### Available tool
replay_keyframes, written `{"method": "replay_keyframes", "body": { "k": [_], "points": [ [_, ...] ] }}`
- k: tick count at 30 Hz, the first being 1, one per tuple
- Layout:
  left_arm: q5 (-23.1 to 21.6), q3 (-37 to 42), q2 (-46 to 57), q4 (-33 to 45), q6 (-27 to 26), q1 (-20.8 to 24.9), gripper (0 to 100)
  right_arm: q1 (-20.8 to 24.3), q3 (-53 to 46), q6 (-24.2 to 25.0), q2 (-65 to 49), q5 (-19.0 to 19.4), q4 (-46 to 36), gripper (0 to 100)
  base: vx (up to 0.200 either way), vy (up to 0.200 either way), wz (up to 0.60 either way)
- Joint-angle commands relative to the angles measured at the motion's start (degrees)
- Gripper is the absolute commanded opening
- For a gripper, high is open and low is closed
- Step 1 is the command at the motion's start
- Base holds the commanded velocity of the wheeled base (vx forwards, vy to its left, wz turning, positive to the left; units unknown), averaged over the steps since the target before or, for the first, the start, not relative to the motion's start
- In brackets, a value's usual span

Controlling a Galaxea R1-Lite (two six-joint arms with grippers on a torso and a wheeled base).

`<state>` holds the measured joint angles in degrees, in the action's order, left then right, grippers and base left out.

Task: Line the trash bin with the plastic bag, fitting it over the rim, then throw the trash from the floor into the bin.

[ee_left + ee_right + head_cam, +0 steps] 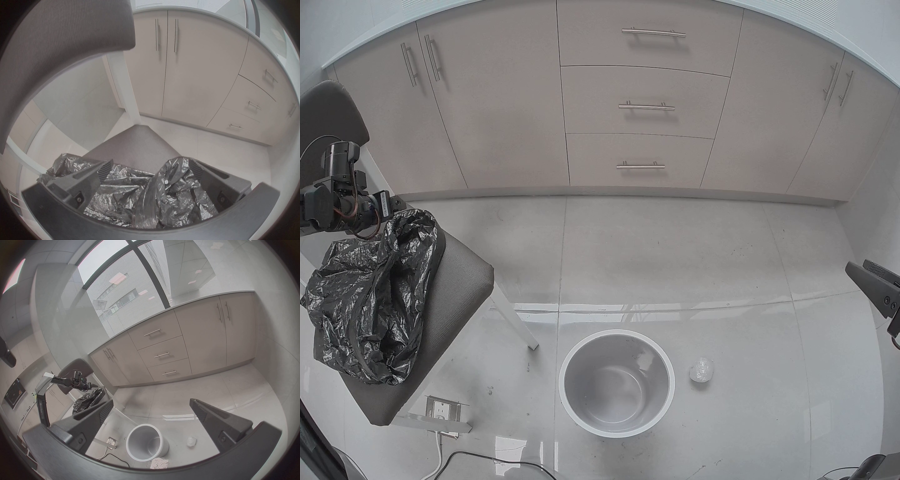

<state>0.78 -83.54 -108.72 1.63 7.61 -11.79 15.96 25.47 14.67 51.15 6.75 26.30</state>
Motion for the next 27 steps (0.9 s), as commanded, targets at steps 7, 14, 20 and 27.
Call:
{"method": "replay_keyframes", "body": {
  "k": [7,14,20,27],
  "points": [
    [-3.24,5.85,3.07,-0.32,-1.28,1.07,100,0.04,-0.24,0.1,1.41,0.01,0.07,100,0.0,0.0,0.0],
    [-3.07,6.37,-0.36,-0.84,-4.18,0.89,100,0.04,-0.42,0.28,2.02,0.1,0.07,100,0.0,0.0,0.0],
    [-2.8,5.85,-2.11,-3.57,-4.09,0.98,100,0.04,-0.94,0.28,2.46,0.1,0.07,100,0.0,0.0,0.0],
    [-2.8,4.35,-2.38,-4.45,-4.0,0.63,100,0.04,-1.65,0.36,2.46,0.1,0.86,100,0.0,0.0,0.0]
  ]
}}
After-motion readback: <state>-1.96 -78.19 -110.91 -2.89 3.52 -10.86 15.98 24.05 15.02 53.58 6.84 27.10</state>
